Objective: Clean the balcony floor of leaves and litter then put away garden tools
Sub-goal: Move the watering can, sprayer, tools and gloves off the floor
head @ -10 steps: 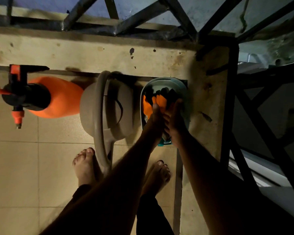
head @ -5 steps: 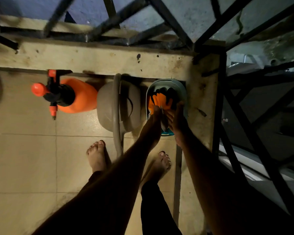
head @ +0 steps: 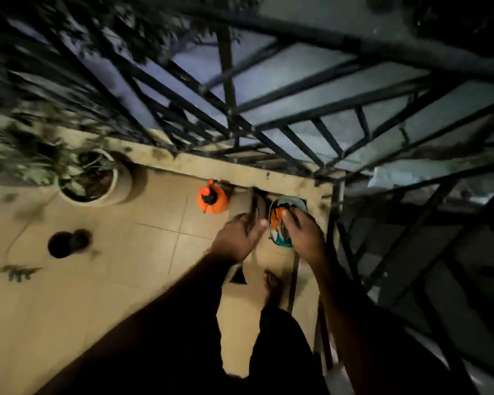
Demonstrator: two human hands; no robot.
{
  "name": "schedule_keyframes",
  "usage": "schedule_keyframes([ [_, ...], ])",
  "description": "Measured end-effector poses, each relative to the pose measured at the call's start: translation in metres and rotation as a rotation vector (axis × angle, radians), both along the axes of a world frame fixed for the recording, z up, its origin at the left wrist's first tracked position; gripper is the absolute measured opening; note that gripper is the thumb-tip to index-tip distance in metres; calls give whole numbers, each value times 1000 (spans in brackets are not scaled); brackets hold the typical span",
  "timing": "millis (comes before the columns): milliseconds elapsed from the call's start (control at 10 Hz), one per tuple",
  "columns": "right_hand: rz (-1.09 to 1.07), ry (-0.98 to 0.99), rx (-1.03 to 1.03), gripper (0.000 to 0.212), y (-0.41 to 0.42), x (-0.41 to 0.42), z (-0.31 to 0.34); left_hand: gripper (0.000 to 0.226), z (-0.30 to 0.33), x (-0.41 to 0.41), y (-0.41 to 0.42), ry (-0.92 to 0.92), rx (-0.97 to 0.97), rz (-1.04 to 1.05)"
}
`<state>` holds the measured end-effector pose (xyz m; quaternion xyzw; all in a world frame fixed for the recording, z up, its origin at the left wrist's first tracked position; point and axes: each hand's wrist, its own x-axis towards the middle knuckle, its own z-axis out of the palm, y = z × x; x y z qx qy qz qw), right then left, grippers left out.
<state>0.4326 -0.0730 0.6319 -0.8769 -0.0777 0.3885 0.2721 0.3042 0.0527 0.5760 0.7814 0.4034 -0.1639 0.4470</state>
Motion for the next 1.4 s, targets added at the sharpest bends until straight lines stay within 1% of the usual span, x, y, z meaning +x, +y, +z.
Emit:
schedule_keyframes([
  [100, 279, -68, -41, 63, 3, -14, 43, 89, 87, -21, 2, 15, 129, -125],
  [200, 524, -123, -65, 69, 4, -29, 60, 76, 109, -55, -3, 45, 155, -29],
  [300, 730, -148, -28, 71, 13, -53, 75, 75, 132, -97, -16, 30, 259, 128],
  [400, 923, -146, -1, 75, 25, -83, 86, 76, 142, -149, -31, 61, 240, 300],
  [500, 1082, -138, 29, 111, 36, -122, 81, 78, 154, -209, -50, 75, 236, 499],
  [600, 1219, -118, 47, 98, 44, -170, 88, 80, 157, -270, -68, 97, 232, 680],
  [700, 1354, -84, 82, 77, 54, -227, 100, 84, 163, -330, -87, 88, 222, 859],
  [800, 1441, -64, 106, 70, 67, -298, 101, 98, 161, -401, -108, 62, 189, 1042],
  [900, 1497, -44, 121, 68, 80, -374, 100, 81, 164, -475, -124, 34, 170, 1162],
  [1000, 1516, 14, 104, 68, 88, -455, 97, 69, 165, -555, -139, 40, 159, 1277],
  [1200, 1478, 216, 99, 66, 87, -596, 99, 66, 184, -680, -169, 64, 161, 1476],
  [1300, 1467, 310, 78, 62, 99, -657, 92, 68, 182, -726, -163, 42, 126, 1586],
  [1400, 1460, 358, 81, 59, 119, -710, 81, 69, 173, -759, -149, 17, 104, 1653],
])
